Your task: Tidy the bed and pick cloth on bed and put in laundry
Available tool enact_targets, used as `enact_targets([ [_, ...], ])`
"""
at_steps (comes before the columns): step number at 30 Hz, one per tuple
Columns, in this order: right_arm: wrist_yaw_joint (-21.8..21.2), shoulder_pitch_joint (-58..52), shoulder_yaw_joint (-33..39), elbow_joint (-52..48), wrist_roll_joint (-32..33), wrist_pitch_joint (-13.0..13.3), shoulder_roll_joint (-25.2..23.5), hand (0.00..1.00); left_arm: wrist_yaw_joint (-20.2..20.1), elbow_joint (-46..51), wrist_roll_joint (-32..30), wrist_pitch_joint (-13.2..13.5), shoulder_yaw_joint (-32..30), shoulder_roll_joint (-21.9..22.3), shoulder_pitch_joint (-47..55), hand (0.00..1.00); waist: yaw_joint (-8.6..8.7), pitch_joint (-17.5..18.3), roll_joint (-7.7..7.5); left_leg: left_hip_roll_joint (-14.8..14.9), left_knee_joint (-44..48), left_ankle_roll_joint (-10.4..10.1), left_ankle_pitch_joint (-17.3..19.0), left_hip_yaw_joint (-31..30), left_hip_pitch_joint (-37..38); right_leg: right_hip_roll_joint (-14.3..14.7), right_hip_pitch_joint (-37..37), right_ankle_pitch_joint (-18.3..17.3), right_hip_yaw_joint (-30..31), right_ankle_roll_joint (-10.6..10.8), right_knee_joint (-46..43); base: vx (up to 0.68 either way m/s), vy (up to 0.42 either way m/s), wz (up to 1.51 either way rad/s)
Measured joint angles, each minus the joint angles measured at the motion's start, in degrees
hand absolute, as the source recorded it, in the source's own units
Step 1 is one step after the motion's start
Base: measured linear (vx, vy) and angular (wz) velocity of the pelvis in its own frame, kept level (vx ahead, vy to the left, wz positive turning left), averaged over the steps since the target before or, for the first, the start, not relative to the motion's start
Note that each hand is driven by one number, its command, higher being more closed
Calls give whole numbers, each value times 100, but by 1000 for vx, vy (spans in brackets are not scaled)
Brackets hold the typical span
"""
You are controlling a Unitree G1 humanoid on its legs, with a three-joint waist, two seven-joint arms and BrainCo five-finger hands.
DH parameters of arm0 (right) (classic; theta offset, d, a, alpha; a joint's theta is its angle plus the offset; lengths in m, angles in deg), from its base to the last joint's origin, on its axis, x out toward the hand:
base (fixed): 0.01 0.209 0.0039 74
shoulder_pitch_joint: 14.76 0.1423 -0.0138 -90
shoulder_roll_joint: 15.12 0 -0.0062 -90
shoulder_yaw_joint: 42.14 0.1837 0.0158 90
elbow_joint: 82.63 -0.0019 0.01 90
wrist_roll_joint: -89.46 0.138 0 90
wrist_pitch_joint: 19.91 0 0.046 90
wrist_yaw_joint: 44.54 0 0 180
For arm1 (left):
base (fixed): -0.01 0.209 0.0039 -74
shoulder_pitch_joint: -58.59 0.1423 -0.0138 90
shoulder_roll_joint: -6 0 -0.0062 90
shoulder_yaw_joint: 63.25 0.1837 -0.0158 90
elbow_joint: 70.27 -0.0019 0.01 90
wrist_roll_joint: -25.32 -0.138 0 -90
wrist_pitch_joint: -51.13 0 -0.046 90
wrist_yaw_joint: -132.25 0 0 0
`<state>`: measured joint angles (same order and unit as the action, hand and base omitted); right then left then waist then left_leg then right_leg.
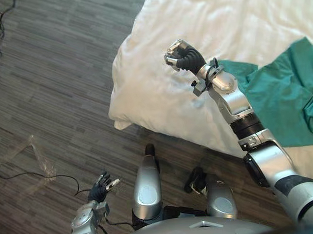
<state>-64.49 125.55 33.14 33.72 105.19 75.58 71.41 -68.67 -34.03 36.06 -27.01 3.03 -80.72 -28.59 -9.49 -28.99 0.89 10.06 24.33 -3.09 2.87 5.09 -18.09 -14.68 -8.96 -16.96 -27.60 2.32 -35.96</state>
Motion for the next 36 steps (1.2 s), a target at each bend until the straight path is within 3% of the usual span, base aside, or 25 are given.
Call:
enact_targets([
  [4,156,-8,-62,-520,217,-3,-183,100,-234,29,205,4,-115,-7,-330,0,-64,-5,10,42,477,-9,56,-11,-513,-170,-509,-192,4,-111,-653,-81,-90,14],
  [10,155,-282,-323,-1404,357,-137,-600,100,-413,46,383,-33,-402,144,-651,0,-16,-25,56,124,952,1,133,53,-1098,-366,-1248,-309,69,-303,-1450,-79,-66,-4],
  [15,193,-425,-630,-1385,335,-297,-793,100,-405,108,450,-46,-553,339,-894,0,5,-57,155,194,1030,-85,217,93,-1466,-364,-1720,-406,152,-310,-1633,-107,-34,-6],
  [20,307,-427,-825,-814,380,-390,-856,100,53,311,470,-427,-331,875,-1316,0,27,-56,168,203,1001,-178,305,224,-1875,-352,-2106,-644,174,-357,-1565,-156,-28,5],
  [22,472,-444,-825,-186,389,-400,-1017,100,360,312,615,-604,-213,1150,-1513,0,49,-56,177,193,1077,-200,311,239,-2150,-345,-2211,-974,176,-424,-1349,-180,-15,4],
  [26,864,-453,-728,1242,375,-383,-1276,100,885,306,621,-697,-222,1396,-1749,0,34,-47,215,191,1032,-123,129,236,-2558,-349,-2633,-882,172,-386,-1398,-117,20,6],
  [30,1301,-452,-236,2564,215,-382,-1353,100,1022,325,663,-634,-310,1548,-1768,0,-48,-45,233,160,852,-116,-73,321,-2701,-389,-2876,-717,176,-469,-1349,-14,-1,2],
  [34,1543,-461,-9,3055,167,-359,-1088,100,1353,319,736,-609,-399,1639,-1790,0,20,-57,294,150,790,-101,-138,378,-2701,-398,-2906,-632,180,-468,-1270,45,5,-2],
  [36,1549,-508,263,3093,210,-184,-934,100,1856,287,896,-706,-457,1635,-1838,0,106,-57,293,207,828,-100,-138,402,-2696,-339,-2870,-541,177,-470,-1204,23,8,-8],
])
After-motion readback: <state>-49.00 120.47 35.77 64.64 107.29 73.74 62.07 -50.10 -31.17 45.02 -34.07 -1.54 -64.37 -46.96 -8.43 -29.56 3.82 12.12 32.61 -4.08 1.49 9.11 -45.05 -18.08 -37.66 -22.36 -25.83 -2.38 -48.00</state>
